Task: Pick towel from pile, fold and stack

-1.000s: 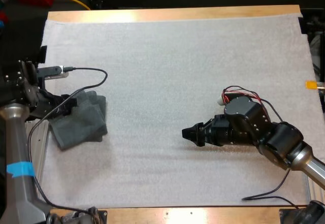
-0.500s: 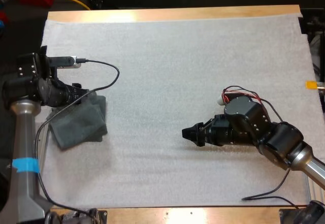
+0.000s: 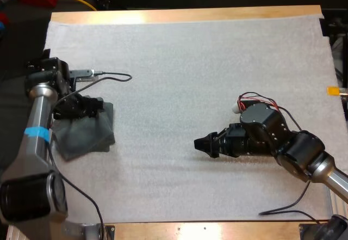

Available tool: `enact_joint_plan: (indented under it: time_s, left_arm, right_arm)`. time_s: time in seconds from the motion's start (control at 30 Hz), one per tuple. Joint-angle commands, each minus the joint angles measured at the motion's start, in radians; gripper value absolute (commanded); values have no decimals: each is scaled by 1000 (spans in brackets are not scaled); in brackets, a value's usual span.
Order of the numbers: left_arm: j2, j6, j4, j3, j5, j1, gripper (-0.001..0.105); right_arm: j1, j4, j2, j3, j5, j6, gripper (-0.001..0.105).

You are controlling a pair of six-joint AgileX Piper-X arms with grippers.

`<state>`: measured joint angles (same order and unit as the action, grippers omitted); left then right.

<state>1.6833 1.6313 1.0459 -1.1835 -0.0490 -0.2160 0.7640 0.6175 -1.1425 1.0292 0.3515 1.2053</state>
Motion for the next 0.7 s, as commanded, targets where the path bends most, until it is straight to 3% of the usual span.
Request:
enact_joint_plan:
  time_s: [0.0,0.2,0.43,0.67]
  left_arm:
    - [22,9,-5,-1,-5,3,70]
    - [64,9,-1,-1,-87,3,70]
    - [34,9,47,-41,-89,3,70]
    - [-104,9,90,-44,-89,3,70]
  right_arm:
    - [1,-2,9,6,12,-3,63]
    - [1,-13,9,6,12,-14,63]
    - [1,-91,9,6,18,-25,63]
    - [1,-183,9,6,31,-37,63]
